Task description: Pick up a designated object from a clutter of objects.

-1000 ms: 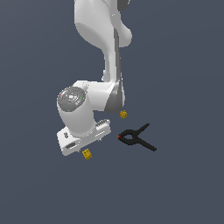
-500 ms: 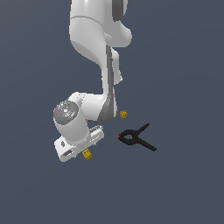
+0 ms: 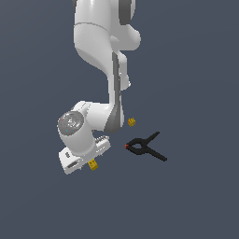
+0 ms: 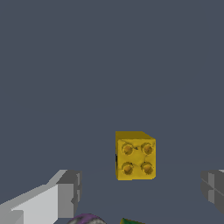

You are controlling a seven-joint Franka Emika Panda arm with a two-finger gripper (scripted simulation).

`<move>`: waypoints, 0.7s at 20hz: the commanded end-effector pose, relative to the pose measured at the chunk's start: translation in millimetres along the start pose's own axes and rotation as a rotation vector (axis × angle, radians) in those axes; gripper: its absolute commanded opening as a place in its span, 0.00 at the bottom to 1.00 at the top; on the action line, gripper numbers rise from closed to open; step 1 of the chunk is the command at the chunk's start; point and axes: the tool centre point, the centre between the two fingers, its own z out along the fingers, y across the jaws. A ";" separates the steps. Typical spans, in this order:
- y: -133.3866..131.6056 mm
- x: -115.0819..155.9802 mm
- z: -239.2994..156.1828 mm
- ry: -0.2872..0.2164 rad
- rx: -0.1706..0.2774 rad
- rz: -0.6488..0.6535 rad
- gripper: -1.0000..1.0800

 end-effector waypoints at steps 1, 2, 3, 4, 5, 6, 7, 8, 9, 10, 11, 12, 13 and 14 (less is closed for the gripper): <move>-0.5 -0.4 10.0 -0.001 0.001 -0.001 0.96; -0.4 -0.7 15.4 -0.001 0.001 -0.001 0.96; -0.6 -0.7 21.2 0.000 0.001 -0.002 0.96; -0.7 -0.8 26.7 0.000 0.001 -0.002 0.96; -0.9 -0.9 31.4 0.000 0.000 -0.002 0.96; -0.7 -1.1 35.4 0.000 0.000 -0.002 0.96; -0.8 -0.9 38.5 0.000 0.000 -0.003 0.96; -0.6 -0.9 40.9 0.000 0.000 -0.003 0.96; -0.3 -0.8 42.5 0.000 0.000 -0.003 0.96; 0.0 -0.5 43.3 0.000 0.000 -0.003 0.96; 0.3 -0.3 43.4 0.000 0.000 -0.003 0.96; 0.4 -0.2 43.4 0.000 0.000 -0.003 0.96; 0.4 -0.2 43.4 0.000 0.000 -0.003 0.00; 0.4 -0.2 43.4 0.000 0.000 -0.003 0.00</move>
